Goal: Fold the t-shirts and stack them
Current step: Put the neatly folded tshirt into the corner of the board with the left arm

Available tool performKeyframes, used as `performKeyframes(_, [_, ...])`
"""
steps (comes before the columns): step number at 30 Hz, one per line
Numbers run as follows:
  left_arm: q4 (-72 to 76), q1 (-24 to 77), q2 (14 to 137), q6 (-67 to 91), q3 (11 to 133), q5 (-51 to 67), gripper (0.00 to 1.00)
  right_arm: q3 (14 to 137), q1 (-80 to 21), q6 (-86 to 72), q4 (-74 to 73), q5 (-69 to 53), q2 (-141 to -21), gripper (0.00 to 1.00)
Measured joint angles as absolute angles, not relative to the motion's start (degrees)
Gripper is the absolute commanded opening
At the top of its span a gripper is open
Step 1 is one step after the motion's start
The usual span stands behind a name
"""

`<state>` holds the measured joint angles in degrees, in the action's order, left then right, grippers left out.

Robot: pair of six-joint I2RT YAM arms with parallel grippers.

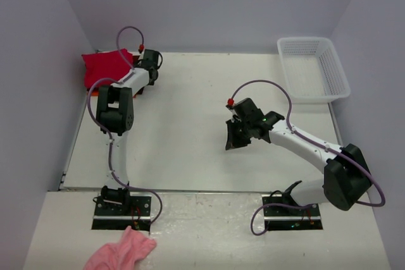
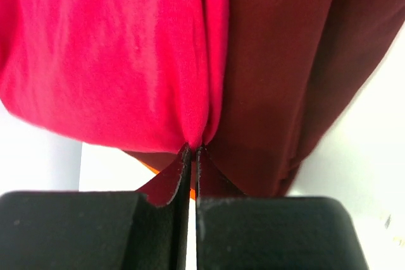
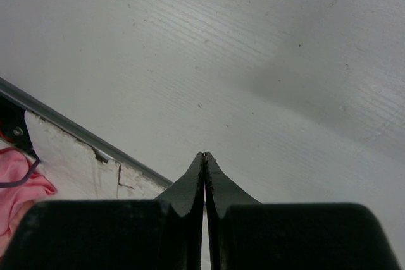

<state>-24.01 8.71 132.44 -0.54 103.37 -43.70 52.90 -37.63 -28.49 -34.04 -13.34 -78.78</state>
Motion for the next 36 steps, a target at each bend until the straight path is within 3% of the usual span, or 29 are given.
performKeyframes(29, [-16.75, 14.72, 110.45, 6.81, 78.43, -44.66, 0.00, 51.07, -37.60, -28.45, -32.95, -14.57, -79.59, 0.00])
performKeyframes(30, [-16.51, 15.07, 110.10, 7.20, 77.84, -44.60, 0.02, 51.07, -37.60, -28.45, -32.93, -14.57, -79.61, 0.00])
performKeyframes(31, [-16.34, 15.33, 110.04, 7.77, 77.32, -44.51, 0.21, 51.07, -37.63, -28.47, -32.93, -14.57, -79.61, 0.00])
performKeyframes(33, [-16.36, 15.75, 110.04, 8.88, 76.20, -43.77, 0.27, 51.07, -37.65, -28.47, -32.95, -14.57, -79.61, 0.00])
performKeyframes(36, [-16.82, 15.97, 110.04, 10.70, 75.13, -42.68, 0.50, 51.07, -37.78, -28.47, -32.93, -14.57, -79.61, 0.00])
